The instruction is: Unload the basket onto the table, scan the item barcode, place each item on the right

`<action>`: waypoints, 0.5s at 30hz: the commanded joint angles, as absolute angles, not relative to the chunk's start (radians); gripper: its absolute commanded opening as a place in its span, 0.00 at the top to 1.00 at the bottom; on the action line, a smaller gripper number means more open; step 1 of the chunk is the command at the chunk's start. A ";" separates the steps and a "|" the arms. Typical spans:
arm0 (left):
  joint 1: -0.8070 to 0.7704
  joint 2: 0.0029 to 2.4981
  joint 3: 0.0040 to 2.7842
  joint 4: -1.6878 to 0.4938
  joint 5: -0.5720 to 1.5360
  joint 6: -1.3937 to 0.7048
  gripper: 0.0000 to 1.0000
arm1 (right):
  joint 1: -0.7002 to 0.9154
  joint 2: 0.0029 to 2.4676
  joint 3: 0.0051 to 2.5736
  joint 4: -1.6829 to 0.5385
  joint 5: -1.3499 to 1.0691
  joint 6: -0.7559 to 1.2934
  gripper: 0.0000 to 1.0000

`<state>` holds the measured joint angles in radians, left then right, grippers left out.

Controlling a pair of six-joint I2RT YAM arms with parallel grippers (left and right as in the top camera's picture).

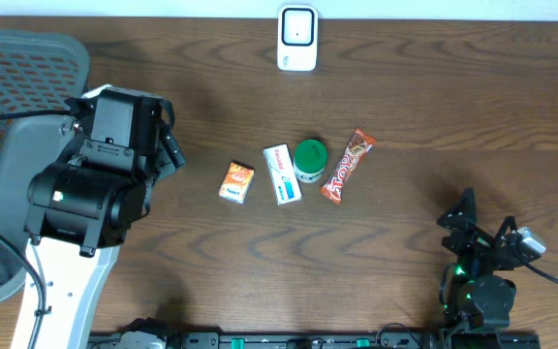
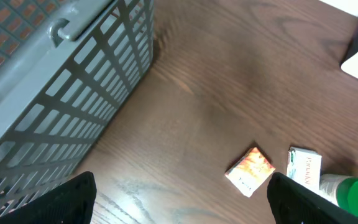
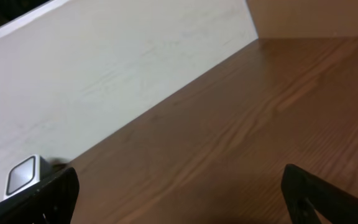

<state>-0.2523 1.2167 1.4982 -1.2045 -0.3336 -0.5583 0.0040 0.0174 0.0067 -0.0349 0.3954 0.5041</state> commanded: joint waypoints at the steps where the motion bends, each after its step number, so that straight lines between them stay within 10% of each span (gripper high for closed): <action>1: -0.248 1.224 1.476 -1.225 -0.325 -0.574 0.11 | -0.014 0.013 0.006 0.018 0.350 0.519 0.01; 5: -0.248 1.224 1.475 -1.233 -0.325 -0.583 0.12 | -0.013 0.014 0.023 0.079 -0.055 0.432 0.01; 15: -0.248 1.254 1.475 -1.203 -0.325 -0.616 0.12 | -0.001 0.493 0.542 -0.262 -0.107 0.365 0.01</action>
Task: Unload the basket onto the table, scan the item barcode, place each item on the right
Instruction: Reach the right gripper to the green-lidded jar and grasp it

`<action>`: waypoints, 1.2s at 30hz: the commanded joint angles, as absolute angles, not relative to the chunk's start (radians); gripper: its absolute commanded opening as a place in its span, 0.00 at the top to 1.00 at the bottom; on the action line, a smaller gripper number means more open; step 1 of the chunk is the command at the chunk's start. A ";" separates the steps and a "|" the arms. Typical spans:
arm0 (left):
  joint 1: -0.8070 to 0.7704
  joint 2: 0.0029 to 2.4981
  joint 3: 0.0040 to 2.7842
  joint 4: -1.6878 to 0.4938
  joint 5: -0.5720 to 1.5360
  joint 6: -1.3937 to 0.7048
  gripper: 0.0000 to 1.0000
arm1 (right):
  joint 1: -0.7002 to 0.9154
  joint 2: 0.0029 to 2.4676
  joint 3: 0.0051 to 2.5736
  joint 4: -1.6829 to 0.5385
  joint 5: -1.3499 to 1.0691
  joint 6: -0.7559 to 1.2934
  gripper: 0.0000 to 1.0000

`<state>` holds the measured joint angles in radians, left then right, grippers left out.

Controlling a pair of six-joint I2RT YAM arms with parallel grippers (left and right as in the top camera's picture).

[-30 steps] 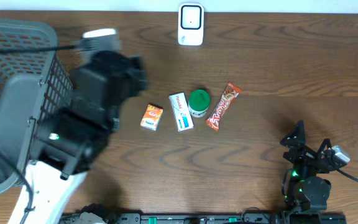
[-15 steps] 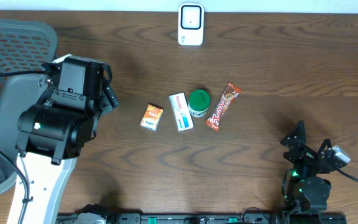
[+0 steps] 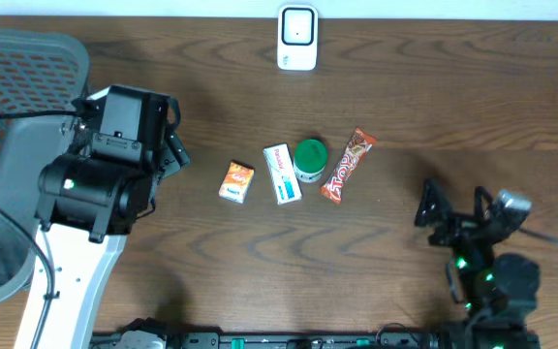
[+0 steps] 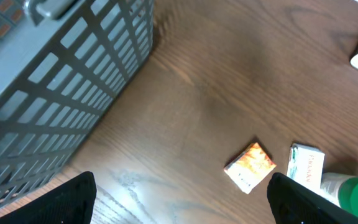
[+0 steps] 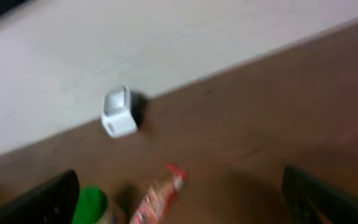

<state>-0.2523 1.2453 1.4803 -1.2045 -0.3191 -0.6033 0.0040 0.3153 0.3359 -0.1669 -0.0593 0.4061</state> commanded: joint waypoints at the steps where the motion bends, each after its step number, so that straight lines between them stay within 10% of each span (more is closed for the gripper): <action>1: -0.248 1.256 1.475 -1.200 -0.326 -0.616 0.12 | 0.011 0.579 0.628 -0.331 -0.115 0.365 0.01; 11: -0.247 1.256 1.475 -1.188 -0.395 -0.577 0.12 | 0.404 1.475 1.583 -1.042 -0.196 0.365 0.01; 16: -0.247 1.256 1.475 -1.188 -0.394 -0.517 0.07 | 0.492 1.631 1.608 -0.949 -0.314 0.451 0.01; 22: -0.247 1.256 1.475 -1.211 -0.393 -0.480 0.07 | 0.480 1.798 1.608 -0.948 -0.341 1.110 0.02; 36: -0.247 1.256 1.475 -1.215 -0.393 -0.480 0.07 | 0.486 1.880 1.608 -1.047 -0.094 1.332 0.01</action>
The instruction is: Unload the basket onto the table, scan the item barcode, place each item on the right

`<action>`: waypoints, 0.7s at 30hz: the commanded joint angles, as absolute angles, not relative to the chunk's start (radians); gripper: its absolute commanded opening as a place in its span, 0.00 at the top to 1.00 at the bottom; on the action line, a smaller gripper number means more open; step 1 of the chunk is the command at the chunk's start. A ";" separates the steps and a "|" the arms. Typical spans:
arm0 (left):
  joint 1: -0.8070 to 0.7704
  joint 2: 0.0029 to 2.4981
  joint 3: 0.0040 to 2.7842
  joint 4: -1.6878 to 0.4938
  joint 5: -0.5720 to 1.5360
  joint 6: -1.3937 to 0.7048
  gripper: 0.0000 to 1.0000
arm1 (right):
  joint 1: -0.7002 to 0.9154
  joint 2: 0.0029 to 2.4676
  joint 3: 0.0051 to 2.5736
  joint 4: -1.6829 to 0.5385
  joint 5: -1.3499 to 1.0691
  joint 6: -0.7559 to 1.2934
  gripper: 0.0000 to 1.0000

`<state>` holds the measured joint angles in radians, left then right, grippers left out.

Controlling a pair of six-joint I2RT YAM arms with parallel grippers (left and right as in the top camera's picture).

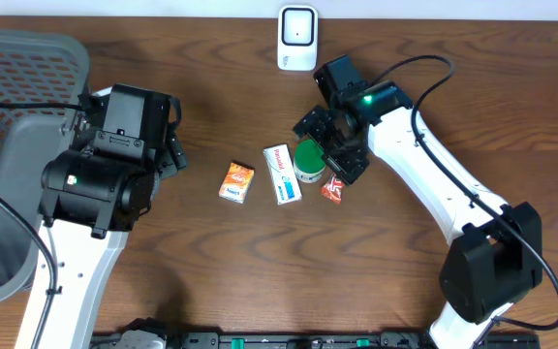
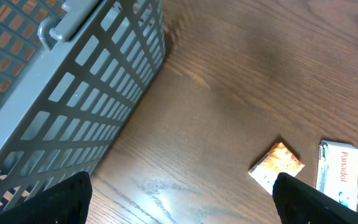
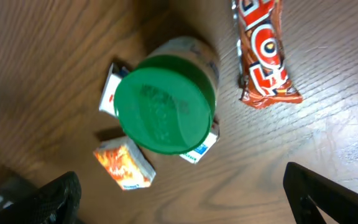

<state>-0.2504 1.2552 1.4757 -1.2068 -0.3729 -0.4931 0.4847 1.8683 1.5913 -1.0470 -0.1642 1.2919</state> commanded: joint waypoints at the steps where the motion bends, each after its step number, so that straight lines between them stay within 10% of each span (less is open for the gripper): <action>1: -0.247 1.256 1.475 -1.216 -0.393 -0.480 0.07 | 0.488 1.895 1.608 -1.045 -0.086 1.346 0.01; 14: -0.247 1.256 1.475 -1.215 -0.393 -0.479 0.07 | 0.513 2.058 1.608 -0.879 -0.147 1.358 0.02; 21: -0.247 1.256 1.475 -1.216 -0.393 -0.479 0.07 | 0.520 2.065 1.608 -0.886 -0.147 1.352 0.23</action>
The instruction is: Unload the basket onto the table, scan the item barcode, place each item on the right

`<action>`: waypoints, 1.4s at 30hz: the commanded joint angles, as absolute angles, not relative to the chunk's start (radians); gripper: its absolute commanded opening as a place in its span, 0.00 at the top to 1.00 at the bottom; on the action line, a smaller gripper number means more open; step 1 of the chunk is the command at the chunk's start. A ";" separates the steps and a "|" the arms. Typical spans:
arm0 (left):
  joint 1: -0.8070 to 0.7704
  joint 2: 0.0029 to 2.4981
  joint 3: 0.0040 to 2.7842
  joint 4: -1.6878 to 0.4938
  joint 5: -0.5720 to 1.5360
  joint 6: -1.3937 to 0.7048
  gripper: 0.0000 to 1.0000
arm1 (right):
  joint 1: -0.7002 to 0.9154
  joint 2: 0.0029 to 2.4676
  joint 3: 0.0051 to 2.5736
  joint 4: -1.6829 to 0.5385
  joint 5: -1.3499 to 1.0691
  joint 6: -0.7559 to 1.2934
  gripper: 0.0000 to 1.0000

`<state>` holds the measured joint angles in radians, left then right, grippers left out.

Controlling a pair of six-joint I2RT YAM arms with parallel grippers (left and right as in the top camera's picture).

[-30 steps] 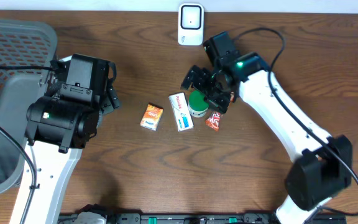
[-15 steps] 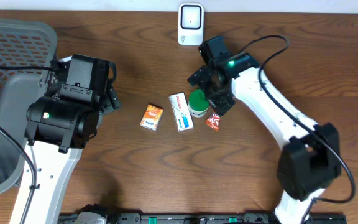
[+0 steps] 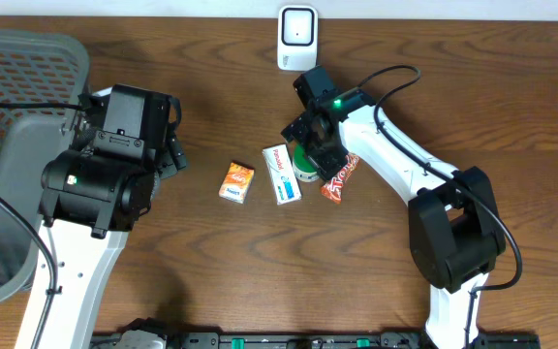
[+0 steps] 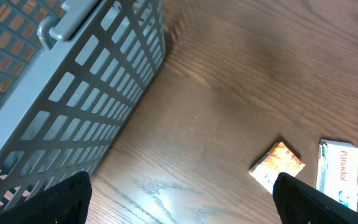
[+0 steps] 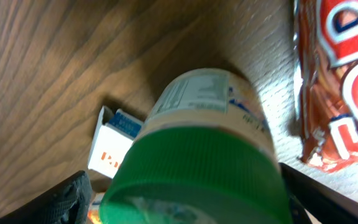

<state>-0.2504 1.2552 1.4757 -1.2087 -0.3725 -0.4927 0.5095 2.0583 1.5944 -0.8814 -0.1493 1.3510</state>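
A white bottle with a green lid (image 5: 204,155) stands mid-table, leaning a little in the right wrist view, and shows in the overhead view as a green patch (image 3: 305,165). My right gripper (image 5: 185,205) is open and low over it, one finger on each side of the lid. The white barcode scanner (image 3: 297,39) stands at the far edge. My left gripper (image 4: 182,208) hangs open over bare wood near the basket, holding nothing.
A red candy bar (image 3: 340,177) lies right of the bottle. A white medicine box (image 3: 281,174) and a small orange box (image 3: 236,181) lie to its left. A grey mesh basket (image 3: 13,58) fills the left edge.
My right gripper has come down closer to the bottle. The green lid now fills the space between its fingers. The left arm and the items have not moved.
My right arm was first folded at the front right, its camera facing the wall, then turned toward the items. Later it hung open above the green lid, and now it sits low around it. The left arm stayed by the basket.
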 commanded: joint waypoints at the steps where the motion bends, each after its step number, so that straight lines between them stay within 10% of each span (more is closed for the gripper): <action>1: -0.247 1.256 1.475 -1.216 -0.393 -0.479 0.06 | 0.521 2.066 1.608 -0.886 -0.146 1.345 0.26; 5: -0.247 1.256 1.475 -1.223 -0.393 -0.479 0.06 | 0.521 2.066 1.608 -0.913 -0.128 1.294 0.40; 17: -0.247 1.256 1.475 -1.227 -0.393 -0.479 0.06 | 0.485 2.065 1.648 -0.993 -0.110 0.542 0.39; 26: -0.247 1.256 1.475 -1.226 -0.393 -0.479 0.06 | 0.486 2.065 1.740 -1.106 -0.130 0.489 0.01; 42: -0.218 1.257 1.475 -1.219 -0.393 -0.484 0.06 | 0.527 2.151 2.070 -1.407 0.028 0.458 0.01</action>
